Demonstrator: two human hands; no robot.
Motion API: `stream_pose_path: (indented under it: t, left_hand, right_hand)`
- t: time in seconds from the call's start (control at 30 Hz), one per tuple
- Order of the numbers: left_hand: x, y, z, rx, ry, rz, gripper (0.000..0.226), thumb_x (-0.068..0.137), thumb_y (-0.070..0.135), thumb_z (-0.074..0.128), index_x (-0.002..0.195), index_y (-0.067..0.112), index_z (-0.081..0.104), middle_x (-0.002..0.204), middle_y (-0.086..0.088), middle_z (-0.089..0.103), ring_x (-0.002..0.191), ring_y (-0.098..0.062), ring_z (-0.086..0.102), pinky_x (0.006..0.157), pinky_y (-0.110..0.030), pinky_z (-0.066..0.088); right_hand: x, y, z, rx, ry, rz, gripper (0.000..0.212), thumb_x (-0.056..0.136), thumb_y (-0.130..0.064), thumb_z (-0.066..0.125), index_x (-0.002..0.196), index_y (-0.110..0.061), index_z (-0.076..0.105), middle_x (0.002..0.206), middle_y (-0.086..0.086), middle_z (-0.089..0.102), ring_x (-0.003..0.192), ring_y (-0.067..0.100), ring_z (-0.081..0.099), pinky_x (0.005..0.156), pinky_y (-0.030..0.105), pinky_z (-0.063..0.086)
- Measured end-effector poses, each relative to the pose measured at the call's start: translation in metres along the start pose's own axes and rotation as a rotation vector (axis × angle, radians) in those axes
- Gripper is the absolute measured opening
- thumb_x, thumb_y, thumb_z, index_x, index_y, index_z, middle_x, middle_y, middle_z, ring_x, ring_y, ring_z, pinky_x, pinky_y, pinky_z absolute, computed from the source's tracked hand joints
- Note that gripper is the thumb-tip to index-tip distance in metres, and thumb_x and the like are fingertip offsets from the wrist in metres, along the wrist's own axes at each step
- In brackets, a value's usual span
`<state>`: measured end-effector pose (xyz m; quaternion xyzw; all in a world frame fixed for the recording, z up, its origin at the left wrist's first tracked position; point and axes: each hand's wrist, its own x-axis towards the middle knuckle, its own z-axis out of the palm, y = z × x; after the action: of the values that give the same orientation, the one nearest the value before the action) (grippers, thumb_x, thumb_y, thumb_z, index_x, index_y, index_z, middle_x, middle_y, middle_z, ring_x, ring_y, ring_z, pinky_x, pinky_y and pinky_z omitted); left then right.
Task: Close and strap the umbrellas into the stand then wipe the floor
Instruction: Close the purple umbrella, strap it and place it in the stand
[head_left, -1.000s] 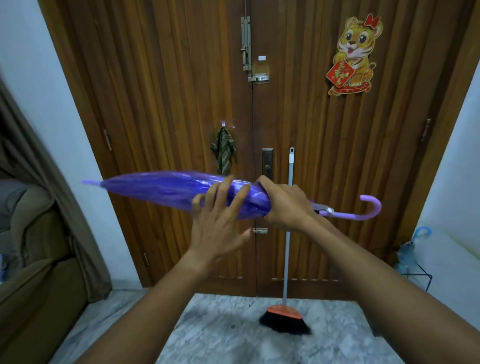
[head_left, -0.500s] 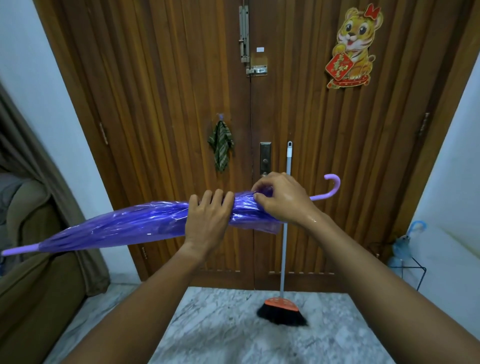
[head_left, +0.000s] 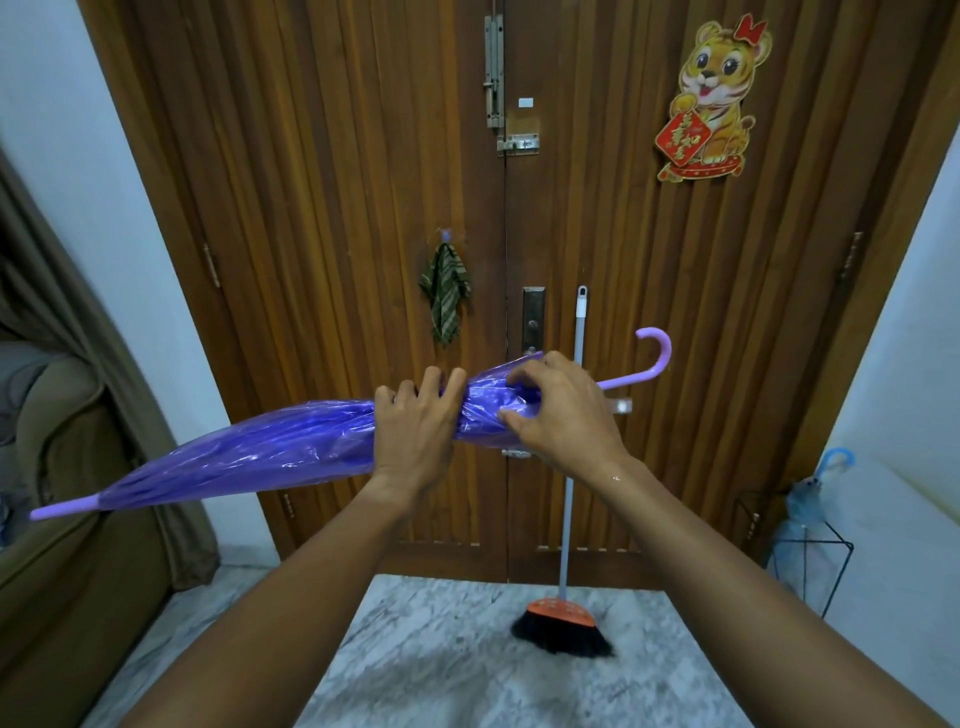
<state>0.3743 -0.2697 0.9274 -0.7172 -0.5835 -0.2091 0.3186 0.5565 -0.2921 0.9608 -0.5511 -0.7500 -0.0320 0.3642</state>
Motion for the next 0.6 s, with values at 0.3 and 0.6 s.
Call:
stream_pose_path:
  t: [0.3, 0.6]
  left_hand:
    - [0.002, -0.002, 0.006, -0.01, -0.063, -0.021, 0.075, 0.069, 0.029, 0.085, 0.125, 0.019, 0.035, 0.112, -0.008, 0.06, 0.084, -0.032, 0.07, 0.077, -0.045, 0.047]
    - [0.008, 0.002, 0.006, -0.005, -0.13, -0.053, 0.072, 0.078, 0.029, 0.078, 0.131, 0.019, 0.031, 0.115, -0.007, 0.064, 0.09, -0.033, 0.071, 0.083, -0.046, 0.048]
  right_hand:
    - [-0.007, 0.0, 0.004, 0.003, 0.044, -0.01, 0.024, 0.084, -0.039, 0.075, 0.101, -0.023, 0.078, 0.096, -0.003, 0.07, 0.104, 0.019, 0.052, 0.088, 0.043, 0.05]
    - [-0.004, -0.007, 0.009, 0.125, 0.088, 0.033, 0.017, 0.083, -0.019, 0.075, 0.084, -0.022, 0.059, 0.091, -0.006, 0.065, 0.089, 0.016, 0.063, 0.075, 0.042, 0.058]
